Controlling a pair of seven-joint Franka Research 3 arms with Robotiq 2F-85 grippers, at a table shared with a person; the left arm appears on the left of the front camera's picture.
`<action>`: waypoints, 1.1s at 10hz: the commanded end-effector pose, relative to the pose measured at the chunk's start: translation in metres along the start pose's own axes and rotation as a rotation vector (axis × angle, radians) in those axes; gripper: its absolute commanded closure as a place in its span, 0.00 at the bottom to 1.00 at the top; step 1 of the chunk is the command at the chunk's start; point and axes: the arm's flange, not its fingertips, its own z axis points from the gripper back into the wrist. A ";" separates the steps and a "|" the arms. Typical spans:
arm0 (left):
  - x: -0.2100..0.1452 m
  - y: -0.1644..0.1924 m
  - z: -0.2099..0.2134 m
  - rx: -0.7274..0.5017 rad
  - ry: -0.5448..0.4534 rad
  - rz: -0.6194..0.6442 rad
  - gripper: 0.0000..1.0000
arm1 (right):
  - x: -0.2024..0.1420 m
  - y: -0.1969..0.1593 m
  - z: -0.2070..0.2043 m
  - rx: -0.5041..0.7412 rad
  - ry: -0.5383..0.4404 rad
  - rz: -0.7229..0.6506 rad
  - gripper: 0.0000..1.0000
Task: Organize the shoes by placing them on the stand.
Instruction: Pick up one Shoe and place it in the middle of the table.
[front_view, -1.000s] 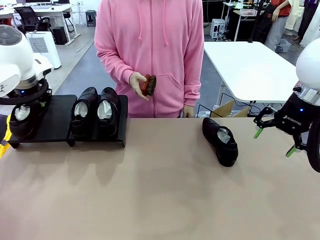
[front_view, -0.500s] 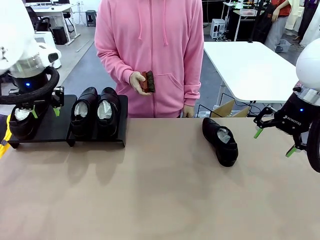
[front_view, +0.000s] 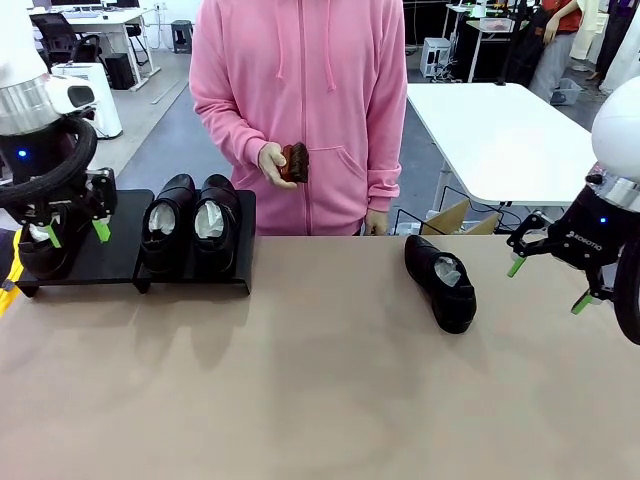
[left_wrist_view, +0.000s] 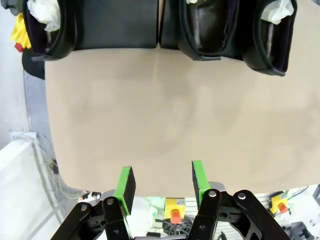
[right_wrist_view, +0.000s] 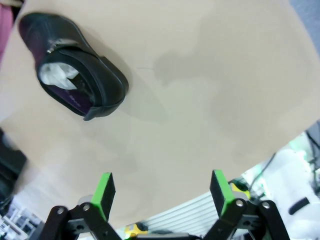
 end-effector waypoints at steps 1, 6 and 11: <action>0.000 -0.002 0.002 -0.002 -0.015 -0.001 0.39 | 0.011 0.014 0.000 -0.008 -0.031 0.193 0.00; 0.000 -0.002 0.002 -0.002 -0.015 -0.001 0.39 | 0.024 0.125 -0.044 -0.008 -0.162 0.477 0.00; 0.000 -0.002 0.002 -0.002 -0.015 -0.001 0.39 | 0.000 0.169 -0.101 -0.130 -0.207 0.774 0.00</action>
